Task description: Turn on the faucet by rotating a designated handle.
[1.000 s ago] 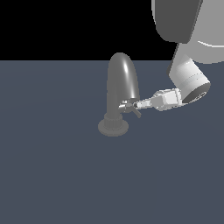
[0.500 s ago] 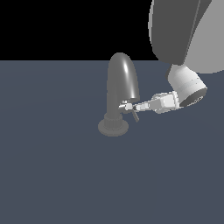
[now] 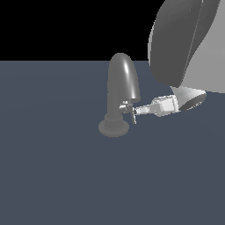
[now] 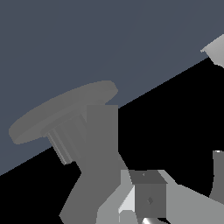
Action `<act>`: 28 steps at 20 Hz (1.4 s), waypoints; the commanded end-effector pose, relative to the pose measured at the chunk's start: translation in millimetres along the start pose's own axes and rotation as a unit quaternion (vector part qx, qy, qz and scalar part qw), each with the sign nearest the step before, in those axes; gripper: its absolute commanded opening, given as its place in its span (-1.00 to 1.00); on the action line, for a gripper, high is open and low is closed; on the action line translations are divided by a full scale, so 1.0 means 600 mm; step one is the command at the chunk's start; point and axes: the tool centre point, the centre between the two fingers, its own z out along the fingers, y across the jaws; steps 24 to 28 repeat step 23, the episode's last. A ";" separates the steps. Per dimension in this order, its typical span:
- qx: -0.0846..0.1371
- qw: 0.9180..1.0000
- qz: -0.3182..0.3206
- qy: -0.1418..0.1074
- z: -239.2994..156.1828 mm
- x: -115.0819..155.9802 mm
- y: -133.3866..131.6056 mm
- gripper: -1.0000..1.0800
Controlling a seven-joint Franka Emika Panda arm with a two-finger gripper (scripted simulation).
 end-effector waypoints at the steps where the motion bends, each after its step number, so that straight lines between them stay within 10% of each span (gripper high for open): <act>1: 0.006 1.000 0.014 -0.004 0.010 0.039 -0.024 -1.00; 28: 0.007 1.000 0.023 -0.008 0.011 0.071 -0.052 -1.00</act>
